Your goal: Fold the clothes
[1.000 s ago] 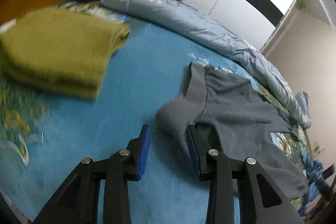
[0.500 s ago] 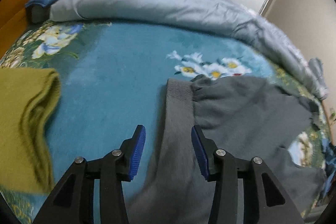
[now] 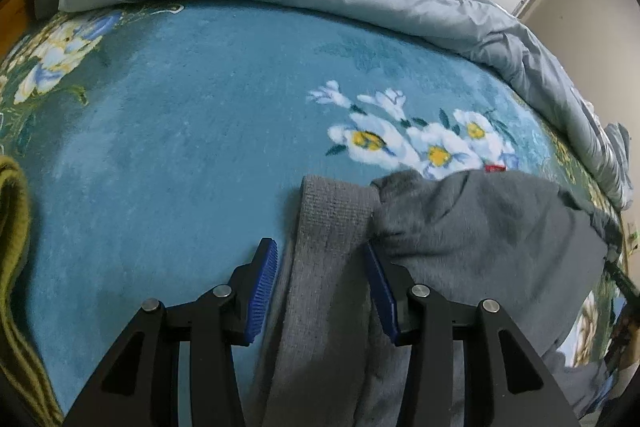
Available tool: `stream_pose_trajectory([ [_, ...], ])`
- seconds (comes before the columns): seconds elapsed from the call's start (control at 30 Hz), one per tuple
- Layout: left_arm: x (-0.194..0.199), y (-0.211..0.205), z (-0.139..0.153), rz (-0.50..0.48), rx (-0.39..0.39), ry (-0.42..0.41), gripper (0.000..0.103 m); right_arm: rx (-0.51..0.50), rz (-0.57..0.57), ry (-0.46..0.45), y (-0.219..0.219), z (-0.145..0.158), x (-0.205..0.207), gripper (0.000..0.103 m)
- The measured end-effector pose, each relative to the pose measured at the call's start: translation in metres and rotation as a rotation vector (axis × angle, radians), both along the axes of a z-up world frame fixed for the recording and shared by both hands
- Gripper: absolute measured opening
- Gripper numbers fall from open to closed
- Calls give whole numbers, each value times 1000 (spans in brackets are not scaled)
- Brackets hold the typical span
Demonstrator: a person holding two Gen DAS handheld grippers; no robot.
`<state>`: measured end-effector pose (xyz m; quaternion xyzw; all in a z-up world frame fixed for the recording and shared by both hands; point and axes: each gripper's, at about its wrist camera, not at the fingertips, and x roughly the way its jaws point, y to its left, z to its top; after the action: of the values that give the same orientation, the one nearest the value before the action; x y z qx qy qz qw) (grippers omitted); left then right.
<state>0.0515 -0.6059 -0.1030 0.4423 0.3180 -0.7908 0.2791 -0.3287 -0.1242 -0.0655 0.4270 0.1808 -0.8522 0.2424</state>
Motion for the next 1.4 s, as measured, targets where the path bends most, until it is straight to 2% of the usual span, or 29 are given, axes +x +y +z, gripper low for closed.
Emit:
stream_pose_trajectory([
  [0.03,0,-2,0,3,4,7,47,8,-5,2,1,0,-2,48],
  [0.07,-1,-3,0,6,6,13,47,15,-10,4,2,0,-5,33],
  [0.13,-2,-6,1,10,13,24,47,24,-18,5,4,2,-11,10],
  [0.2,-4,-9,0,14,15,34,47,6,-20,10,9,13,-19,7],
  [0.33,-8,-13,5,32,-12,76,43,-16,-66,107,17,51,-44,6],
  [0.4,-10,-15,8,47,-27,90,30,-30,-116,143,18,64,-65,6],
  [0.5,-13,-22,9,82,-40,99,23,-55,-195,182,20,79,-97,6],
  [0.63,-17,-31,2,118,-24,105,22,-71,-279,192,19,67,-127,6],
  [0.73,-21,-36,-4,137,-15,107,22,-90,-297,184,16,49,-141,10],
  [0.8,-24,-36,-4,136,-22,105,22,-76,-298,200,14,40,-142,18],
  [0.83,-24,-37,-4,136,-28,104,22,-84,-295,204,15,38,-141,27],
  [0.87,-24,-36,-3,134,-33,104,22,-104,-289,206,17,38,-139,41],
  [0.9,-23,-35,-1,133,-38,105,22,-126,-282,208,20,38,-137,48],
  [0.93,-23,-34,0,131,-43,106,22,-138,-277,208,25,39,-134,54],
  [0.97,-22,-32,2,130,-49,107,22,-142,-276,207,30,39,-132,54],
  [1.03,-20,-28,7,126,-54,115,22,-147,-286,162,39,33,-131,54],
  [1.13,-16,-24,13,115,-46,132,22,-194,-343,-1,60,11,-132,54],
  [1.23,-11,-20,19,105,-39,139,22,-268,-350,-107,68,-1,-129,51],
  [1.3,-7,-16,22,102,-40,140,22,-296,-357,-152,67,-5,-126,33],
  [1.33,-4,-14,24,99,-40,143,22,-316,-355,-170,66,-5,-125,20],
  [1.37,-2,-12,26,96,-39,147,22,-322,-349,-169,64,-2,-124,12],
  [1.4,1,-11,28,93,-38,151,22,-319,-342,-159,63,2,-122,12],
])
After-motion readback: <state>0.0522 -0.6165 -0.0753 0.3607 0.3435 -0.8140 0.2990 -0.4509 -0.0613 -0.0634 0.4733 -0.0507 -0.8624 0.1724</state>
